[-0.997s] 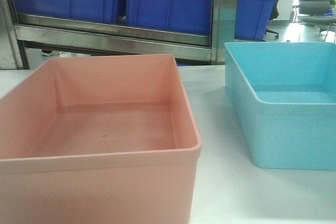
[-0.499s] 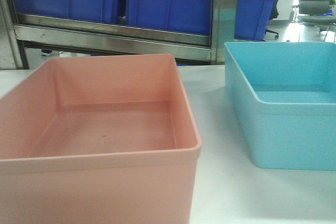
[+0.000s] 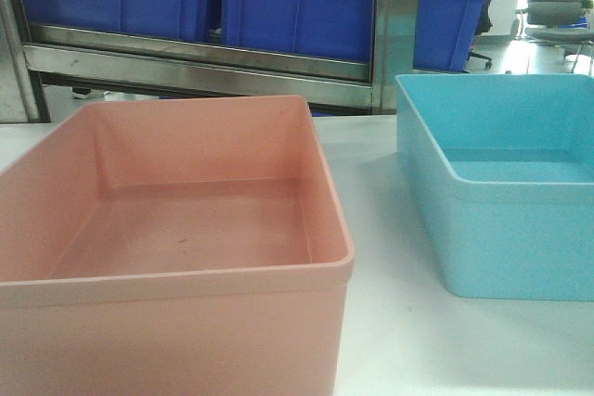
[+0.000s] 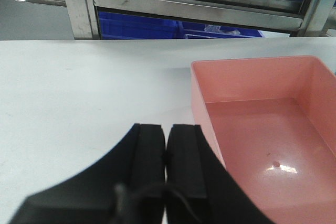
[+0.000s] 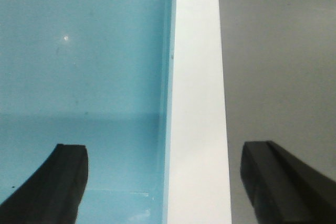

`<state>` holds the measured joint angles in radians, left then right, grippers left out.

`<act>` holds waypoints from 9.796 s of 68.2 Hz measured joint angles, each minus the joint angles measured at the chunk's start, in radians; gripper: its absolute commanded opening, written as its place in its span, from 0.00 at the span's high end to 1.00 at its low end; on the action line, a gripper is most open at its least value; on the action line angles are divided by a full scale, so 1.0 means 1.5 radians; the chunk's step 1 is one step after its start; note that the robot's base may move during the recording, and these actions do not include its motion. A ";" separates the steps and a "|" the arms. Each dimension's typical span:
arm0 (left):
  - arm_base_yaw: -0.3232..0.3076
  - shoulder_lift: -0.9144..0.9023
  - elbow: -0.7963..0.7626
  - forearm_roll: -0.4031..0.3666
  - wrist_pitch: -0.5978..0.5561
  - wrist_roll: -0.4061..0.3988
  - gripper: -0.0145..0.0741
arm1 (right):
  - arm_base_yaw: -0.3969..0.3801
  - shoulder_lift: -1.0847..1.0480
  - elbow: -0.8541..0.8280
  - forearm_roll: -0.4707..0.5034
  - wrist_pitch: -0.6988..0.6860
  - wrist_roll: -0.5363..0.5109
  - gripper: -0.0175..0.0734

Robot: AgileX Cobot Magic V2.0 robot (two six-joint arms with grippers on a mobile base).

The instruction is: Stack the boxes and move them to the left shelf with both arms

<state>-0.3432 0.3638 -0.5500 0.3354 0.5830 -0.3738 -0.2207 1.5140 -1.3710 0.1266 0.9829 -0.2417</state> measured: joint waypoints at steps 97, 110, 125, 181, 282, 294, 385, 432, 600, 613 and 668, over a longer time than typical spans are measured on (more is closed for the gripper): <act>0.000 0.000 0.000 0.029 0.000 0.000 0.85 | 0.003 0.027 0.000 0.046 -0.047 0.004 0.75; 0.000 0.000 0.000 0.029 0.000 0.000 0.85 | 0.045 -0.096 0.000 0.122 -0.008 0.026 0.75; 0.000 0.000 0.000 0.029 0.000 0.000 0.85 | 0.175 -0.153 0.000 0.157 -0.004 0.128 0.75; 0.000 0.000 0.000 0.029 -0.014 0.000 0.85 | 0.579 -0.008 0.003 -0.143 -0.090 0.655 0.75; 0.000 0.000 0.000 0.029 -0.020 0.000 0.85 | 0.625 0.132 0.003 -0.235 -0.249 0.678 0.75; 0.000 0.000 0.000 0.029 -0.020 0.000 0.85 | 0.625 0.132 0.016 -0.236 -0.256 0.678 0.75; 0.000 0.314 -0.176 -0.161 0.111 0.033 0.21 | 0.625 0.130 -0.020 -0.254 -0.131 0.599 0.13; 0.000 0.732 -0.274 -0.253 0.116 0.039 0.21 | 0.625 0.205 -0.022 -0.223 -0.114 0.596 0.13; -0.040 0.509 -0.272 -0.224 0.166 -0.066 0.84 | 0.770 0.055 -0.013 -0.353 -0.061 0.715 0.75; -0.091 0.548 -0.298 -0.169 0.174 -0.104 0.84 | 0.770 0.062 -0.020 -0.369 -0.034 0.715 0.75; -0.180 0.725 -0.461 -0.016 0.280 -0.185 0.84 | 0.754 0.133 -0.120 -0.417 0.076 0.701 0.75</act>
<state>-0.6127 1.4511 -1.2416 0.3121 1.0036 -0.6518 0.9099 1.7131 -1.5507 -0.4985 1.0972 0.8096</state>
